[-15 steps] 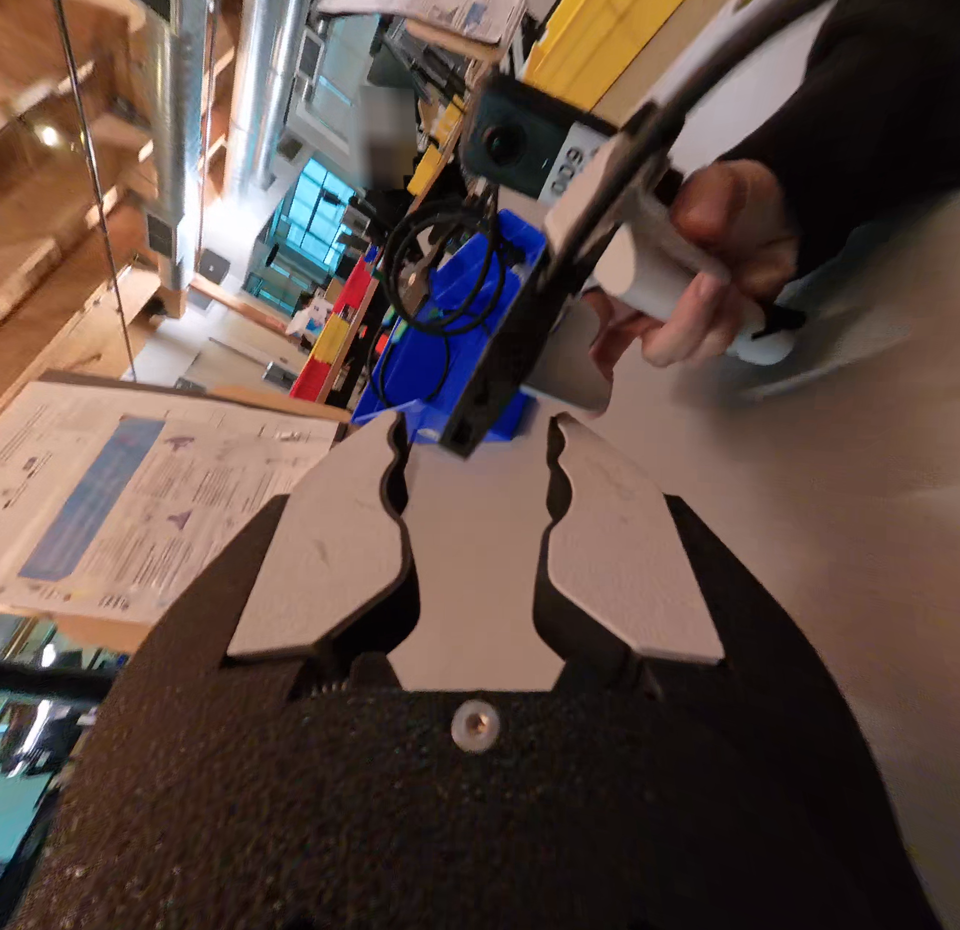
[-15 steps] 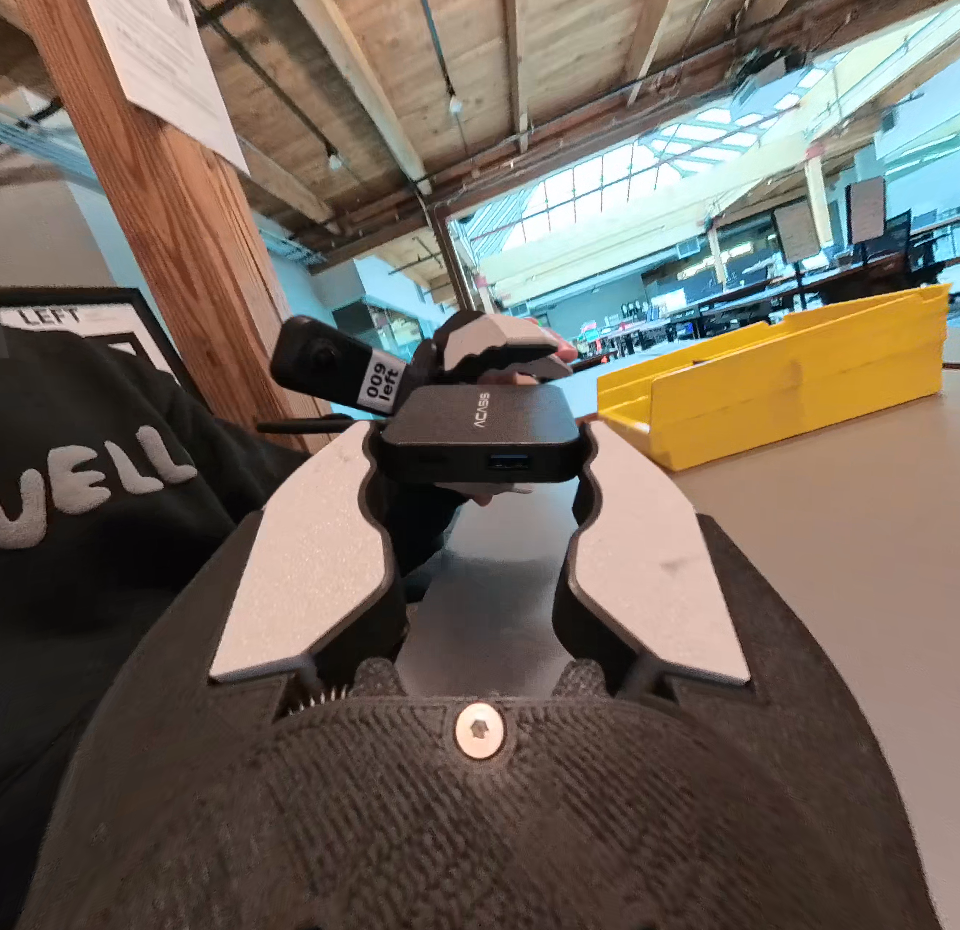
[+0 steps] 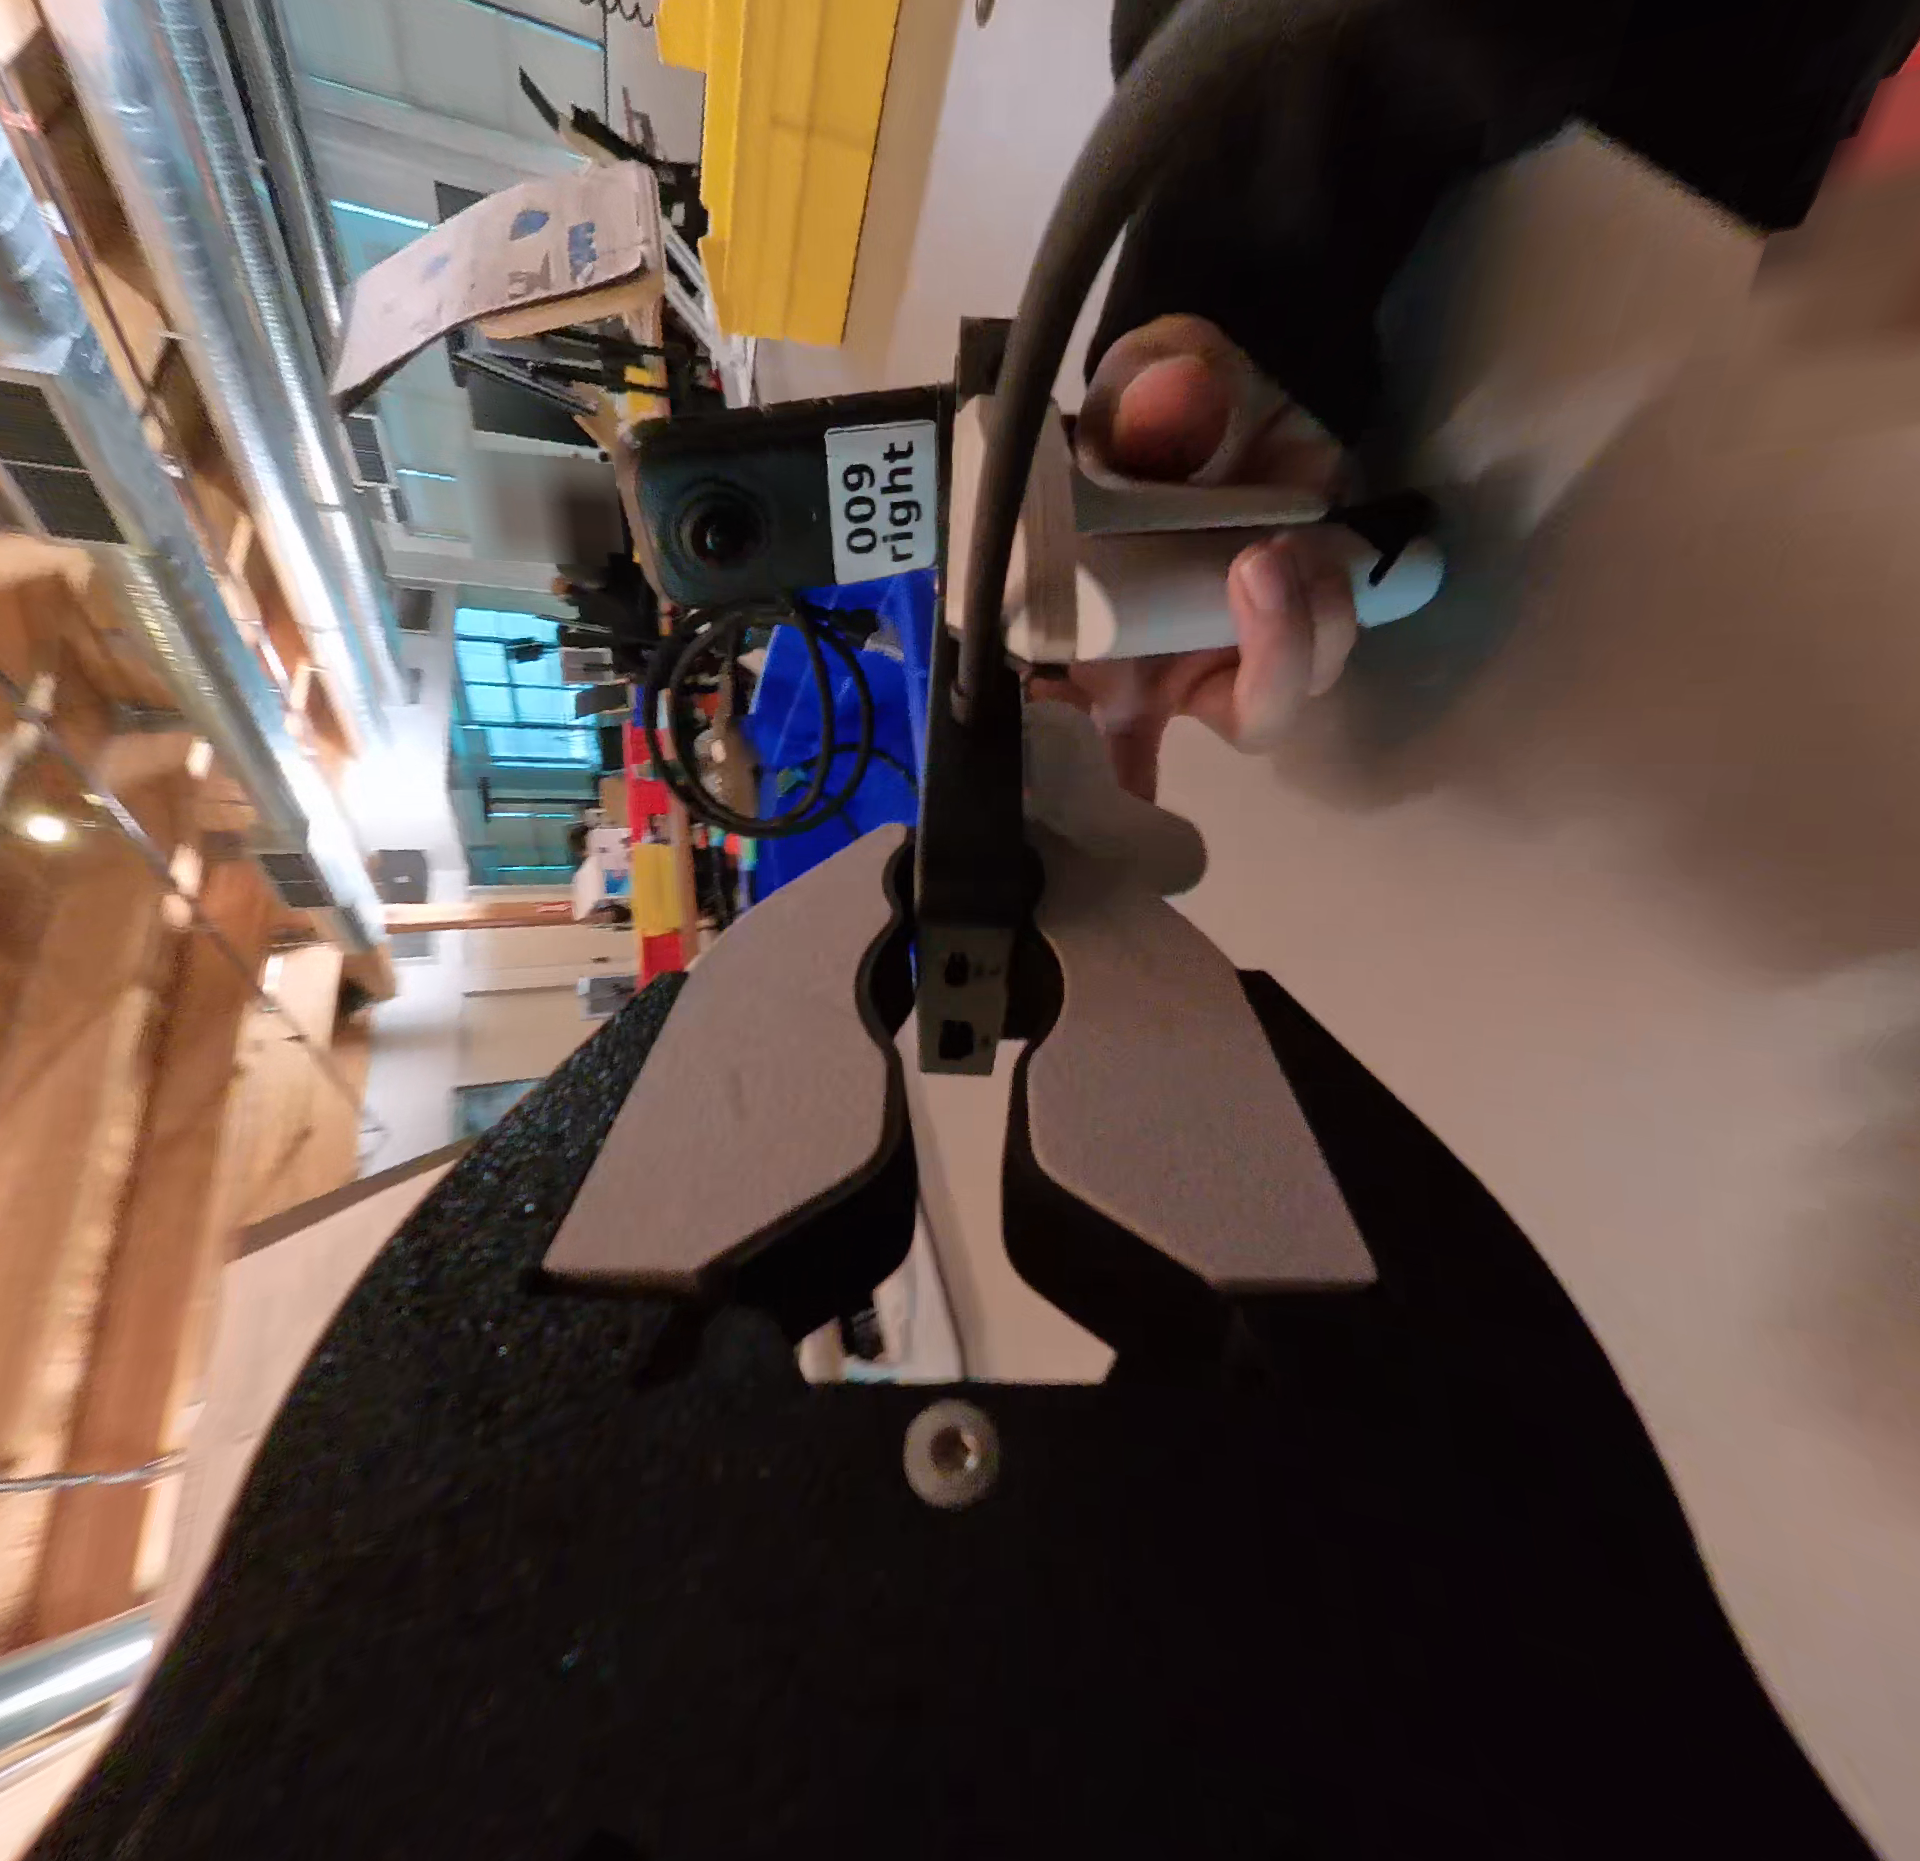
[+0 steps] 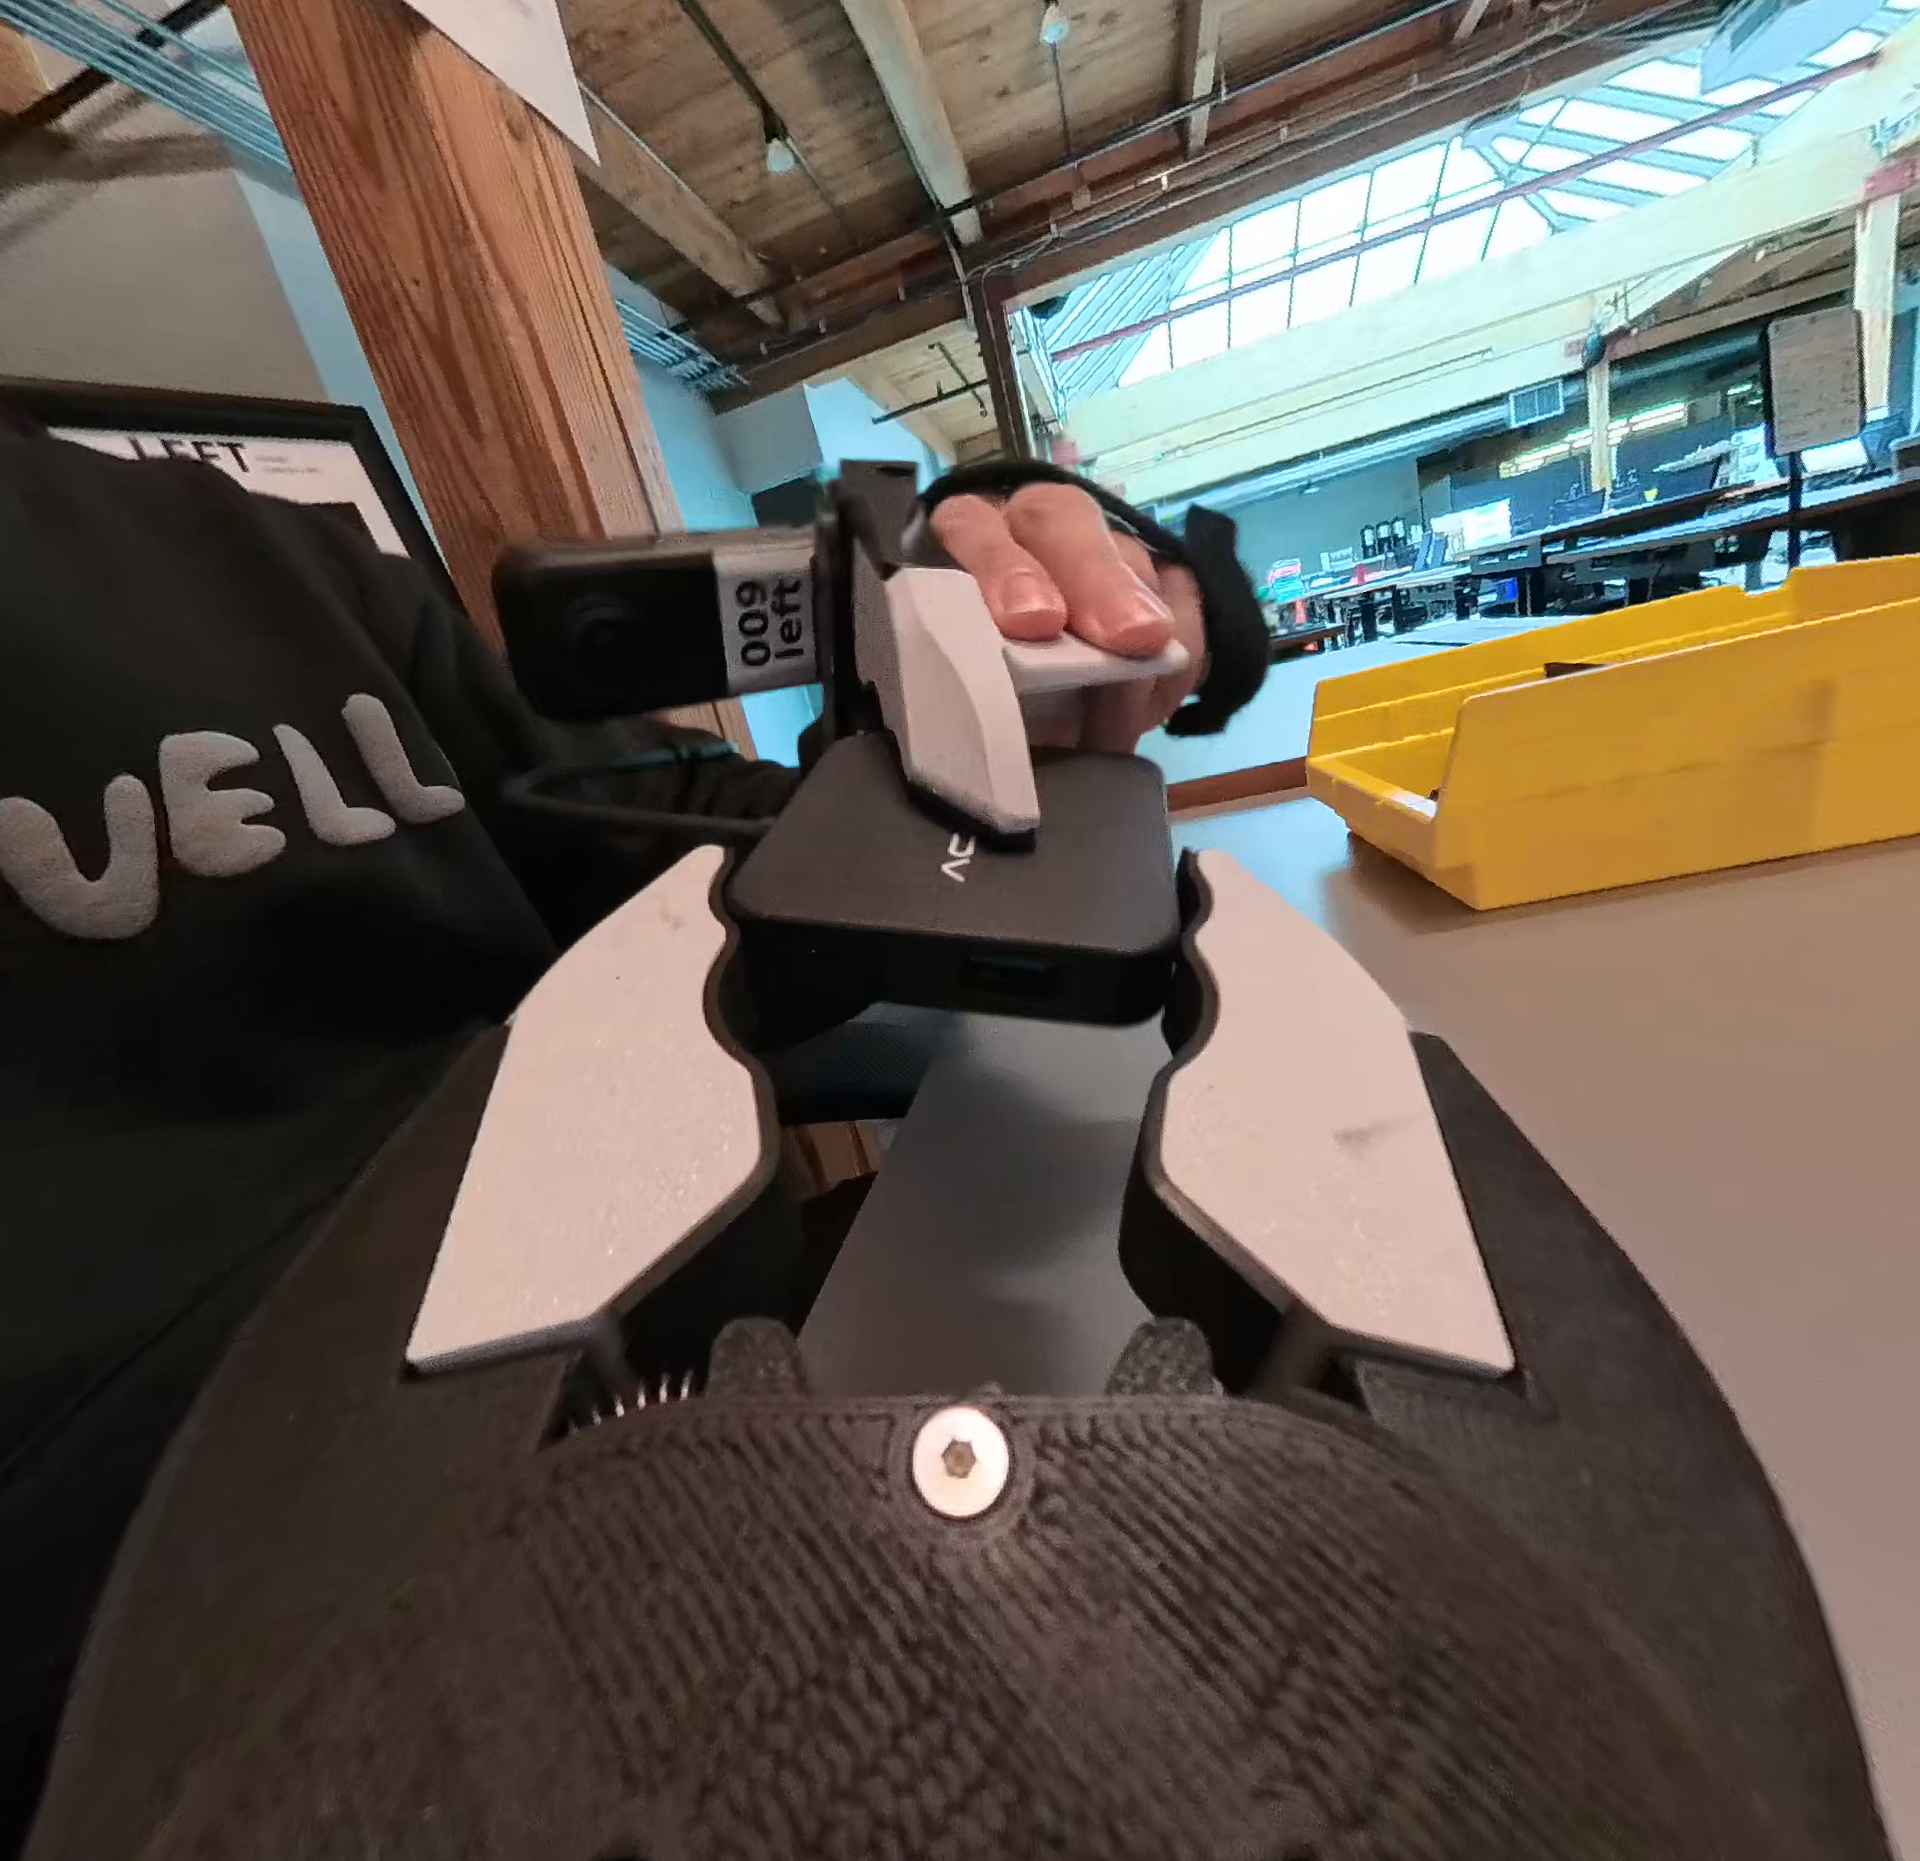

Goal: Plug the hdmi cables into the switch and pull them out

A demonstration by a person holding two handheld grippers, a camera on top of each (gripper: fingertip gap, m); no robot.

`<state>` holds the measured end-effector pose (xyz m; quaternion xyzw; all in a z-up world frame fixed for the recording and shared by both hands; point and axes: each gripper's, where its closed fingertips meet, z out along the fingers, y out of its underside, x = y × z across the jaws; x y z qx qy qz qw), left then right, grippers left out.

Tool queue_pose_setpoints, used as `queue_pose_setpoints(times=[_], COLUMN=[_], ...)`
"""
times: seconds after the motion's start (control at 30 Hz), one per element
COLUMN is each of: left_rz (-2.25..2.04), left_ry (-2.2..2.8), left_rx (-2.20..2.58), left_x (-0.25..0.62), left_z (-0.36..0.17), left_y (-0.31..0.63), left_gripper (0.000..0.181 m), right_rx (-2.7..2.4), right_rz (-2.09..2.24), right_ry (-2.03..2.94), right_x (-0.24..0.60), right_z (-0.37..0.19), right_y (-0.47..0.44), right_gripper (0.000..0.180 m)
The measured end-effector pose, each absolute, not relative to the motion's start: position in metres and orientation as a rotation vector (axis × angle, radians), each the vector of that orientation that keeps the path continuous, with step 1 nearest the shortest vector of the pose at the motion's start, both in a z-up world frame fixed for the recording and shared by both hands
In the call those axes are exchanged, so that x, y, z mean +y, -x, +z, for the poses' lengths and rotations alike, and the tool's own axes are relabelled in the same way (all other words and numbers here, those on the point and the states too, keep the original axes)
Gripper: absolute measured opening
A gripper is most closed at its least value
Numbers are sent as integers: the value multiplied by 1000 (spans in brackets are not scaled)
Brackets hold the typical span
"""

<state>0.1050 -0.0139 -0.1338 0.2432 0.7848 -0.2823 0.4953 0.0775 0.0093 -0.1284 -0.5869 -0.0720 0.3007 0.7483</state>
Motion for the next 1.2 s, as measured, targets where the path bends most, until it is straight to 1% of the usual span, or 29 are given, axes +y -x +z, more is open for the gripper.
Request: queue_pose_setpoints(times=[0.1,0.23,0.43,0.53,0.6,0.7,0.9,1.03,1.2], left_rz=[-596,-637,-633,-663,-716,-917,-1435,-1734,-1783], left_ry=[-638,-666,-690,-640,-525,-255,549,839,1083], left_rx=[1854,1887,1891,1911,1940,1985,1985,2095,2494], left_x=[-14,-13,-11,-9,-3,13,78,75,49], left_z=[-129,-131,-132,-132,-130,-124,-110,-94,-103], left_y=[-105,-100,-98,-101,-106,-113,-135,-127,-104], left_gripper=[13,13,14,17,22,32,35,41,40], right_rx=[-148,-160,-197,-218,-206,-150,-110,-151,-313], right_rz=[693,731,660,564,471,334,2,-124,-380], right_ry=[1284,1284,1299,1325,1325,1322,1289,1287,1347], right_x=[9,9,9,11,13,13,13,18,25], right_z=[-129,-129,-130,-132,-130,-131,-126,-122,-127], right_y=[-77,-73,-73,-75,-81,-99,-120,-115,-104], right_gripper=[78,76,74,74,74,74,74,74,74])
